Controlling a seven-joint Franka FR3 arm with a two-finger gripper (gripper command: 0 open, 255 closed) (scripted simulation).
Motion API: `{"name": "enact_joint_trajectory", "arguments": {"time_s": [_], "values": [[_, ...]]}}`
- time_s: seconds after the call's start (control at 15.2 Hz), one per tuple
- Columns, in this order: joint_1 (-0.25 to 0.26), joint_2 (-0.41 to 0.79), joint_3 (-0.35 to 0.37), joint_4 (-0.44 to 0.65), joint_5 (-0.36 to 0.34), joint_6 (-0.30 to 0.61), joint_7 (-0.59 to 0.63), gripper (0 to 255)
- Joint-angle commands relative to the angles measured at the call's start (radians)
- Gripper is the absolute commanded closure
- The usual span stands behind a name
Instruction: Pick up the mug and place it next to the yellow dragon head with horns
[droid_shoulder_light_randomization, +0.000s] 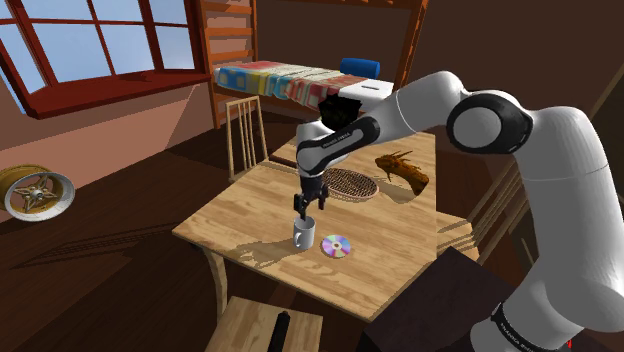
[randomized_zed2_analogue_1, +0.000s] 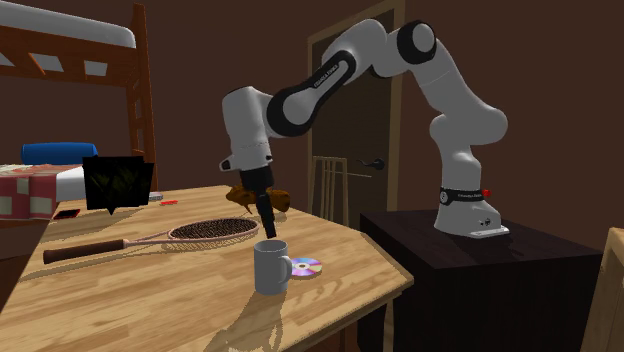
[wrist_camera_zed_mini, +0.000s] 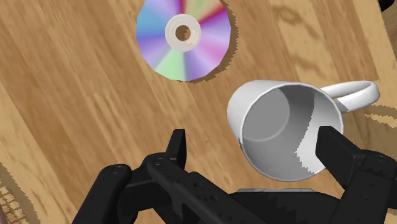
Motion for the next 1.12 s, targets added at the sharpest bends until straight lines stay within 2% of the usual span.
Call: {"name": "enact_joint_trajectory", "arguments": {"time_s": [0.0,0.4,0.92,0.99,1.06], "values": [[0.001,0.027,-0.002,0.01,-0.002,0.017,-0.001,0],[0.004,0.061,-0.004,-0.015,-0.005,0.077,0.001,0],[0.004,0.061,-0.004,-0.015,-0.005,0.076,0.001,0],[0.004,0.061,-0.004,-0.015,-0.005,0.076,0.001,255],[0.004,0.061,-0.004,-0.015,-0.005,0.076,0.001,255]]}}
